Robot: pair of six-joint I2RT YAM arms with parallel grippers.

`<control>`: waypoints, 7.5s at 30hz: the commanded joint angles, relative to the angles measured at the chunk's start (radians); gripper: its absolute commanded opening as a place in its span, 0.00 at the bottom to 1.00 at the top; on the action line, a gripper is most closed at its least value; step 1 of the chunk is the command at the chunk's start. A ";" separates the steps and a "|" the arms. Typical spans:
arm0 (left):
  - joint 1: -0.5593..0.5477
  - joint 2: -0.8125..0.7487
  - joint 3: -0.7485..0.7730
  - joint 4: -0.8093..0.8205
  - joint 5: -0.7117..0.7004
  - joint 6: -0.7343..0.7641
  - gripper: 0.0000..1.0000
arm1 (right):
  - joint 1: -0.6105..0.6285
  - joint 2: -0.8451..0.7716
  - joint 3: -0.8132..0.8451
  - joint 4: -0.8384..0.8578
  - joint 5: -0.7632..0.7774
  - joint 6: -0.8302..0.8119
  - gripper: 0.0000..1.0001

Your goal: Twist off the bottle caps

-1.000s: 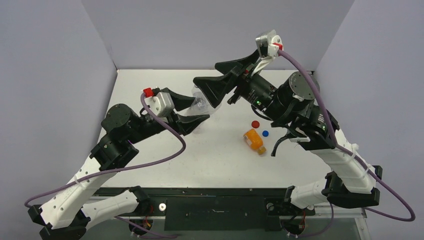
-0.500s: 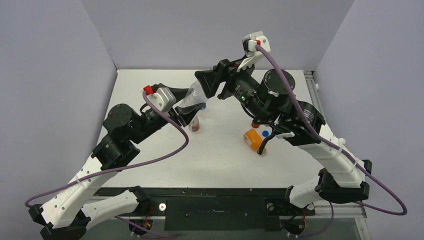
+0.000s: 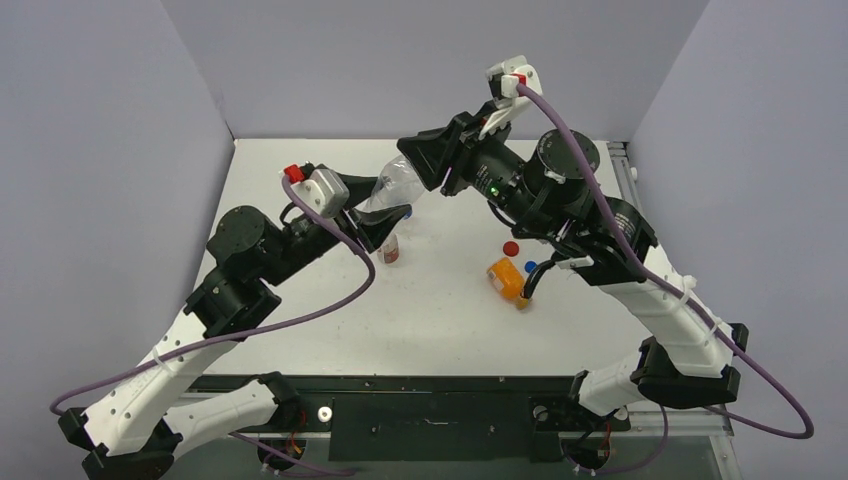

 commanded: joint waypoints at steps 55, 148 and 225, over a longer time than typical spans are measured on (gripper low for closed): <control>0.022 -0.021 -0.017 0.140 -0.036 0.057 0.10 | 0.056 0.027 0.076 0.055 0.077 -0.044 0.54; 0.028 0.003 0.038 0.121 -0.028 0.080 0.00 | 0.068 0.079 0.179 0.046 0.109 -0.107 0.08; 0.062 0.024 0.172 0.090 0.677 -0.479 0.00 | -0.192 -0.056 -0.024 0.651 -1.277 0.248 0.00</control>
